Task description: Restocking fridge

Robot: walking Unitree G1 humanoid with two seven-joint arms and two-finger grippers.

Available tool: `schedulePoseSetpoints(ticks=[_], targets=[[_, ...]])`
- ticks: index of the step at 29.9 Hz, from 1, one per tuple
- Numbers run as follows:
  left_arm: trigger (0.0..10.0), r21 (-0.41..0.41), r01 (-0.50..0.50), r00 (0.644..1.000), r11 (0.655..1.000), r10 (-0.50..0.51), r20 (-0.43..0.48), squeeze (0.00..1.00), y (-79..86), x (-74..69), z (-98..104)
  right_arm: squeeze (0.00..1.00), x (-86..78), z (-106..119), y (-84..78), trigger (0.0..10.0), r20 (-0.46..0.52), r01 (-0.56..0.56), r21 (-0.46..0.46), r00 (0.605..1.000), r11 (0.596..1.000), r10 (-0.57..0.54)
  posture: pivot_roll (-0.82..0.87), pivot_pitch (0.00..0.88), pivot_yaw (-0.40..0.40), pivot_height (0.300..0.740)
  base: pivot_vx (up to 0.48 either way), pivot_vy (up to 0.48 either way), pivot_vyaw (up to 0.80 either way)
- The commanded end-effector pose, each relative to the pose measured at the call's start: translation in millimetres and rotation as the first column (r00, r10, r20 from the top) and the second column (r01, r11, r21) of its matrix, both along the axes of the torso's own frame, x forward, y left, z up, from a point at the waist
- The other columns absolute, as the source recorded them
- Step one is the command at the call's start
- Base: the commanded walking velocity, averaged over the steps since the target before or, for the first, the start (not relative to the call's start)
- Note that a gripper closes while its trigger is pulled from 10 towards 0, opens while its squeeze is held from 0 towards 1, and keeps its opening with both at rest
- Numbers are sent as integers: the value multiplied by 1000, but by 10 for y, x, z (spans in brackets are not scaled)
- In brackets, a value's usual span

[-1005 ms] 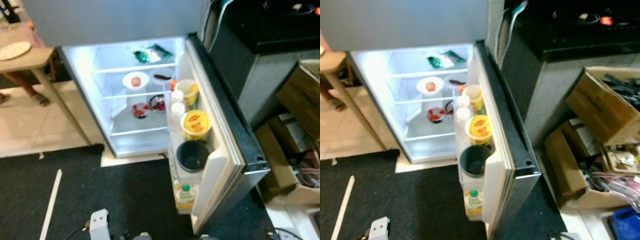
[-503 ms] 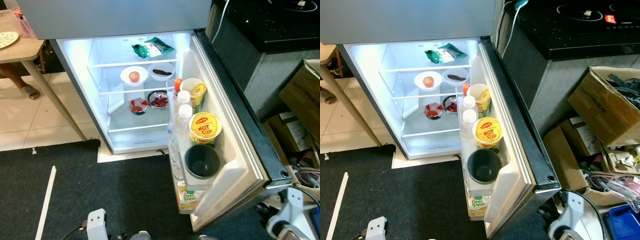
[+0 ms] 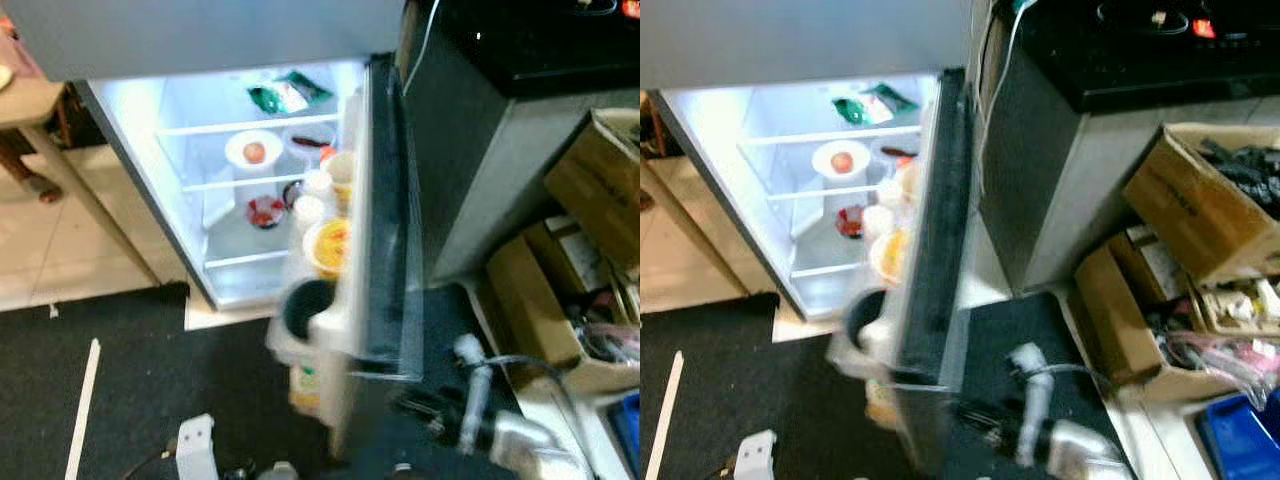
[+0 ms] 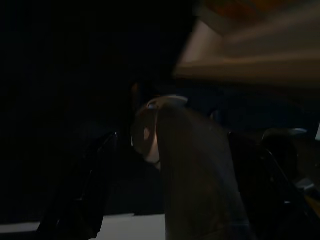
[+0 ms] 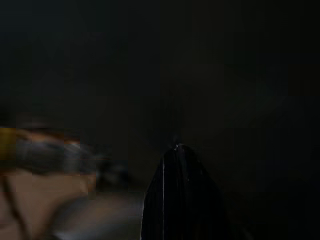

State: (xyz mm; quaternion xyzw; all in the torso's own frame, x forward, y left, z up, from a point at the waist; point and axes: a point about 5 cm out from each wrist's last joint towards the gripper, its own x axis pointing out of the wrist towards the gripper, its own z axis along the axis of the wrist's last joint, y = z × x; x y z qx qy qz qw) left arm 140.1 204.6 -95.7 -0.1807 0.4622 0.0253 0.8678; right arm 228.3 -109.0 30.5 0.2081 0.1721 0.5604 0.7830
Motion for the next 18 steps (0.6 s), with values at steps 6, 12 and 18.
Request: schedulePoseSetpoints(ticks=[6,12,18], targets=[[10000,-11,1,999,1000,-2,-42,0,-33,-113,-47,0,220,-75,-145,10000,28,207,-100,978,973,-205,-52,92,8,740,0,0,0],[10000,-13,3,999,1000,-4,-46,0,-42,-133,-55,0,99,-506,-763,10000,-34,485,-435,833,758,-552,-57,96,6,740,0,0,0],[10000,-13,4,999,1000,-5,-48,0,-51,-138,-58,0,-224,-799,-1154,10000,-31,479,-691,729,542,-684,-55,91,5,740,0,0,267]])
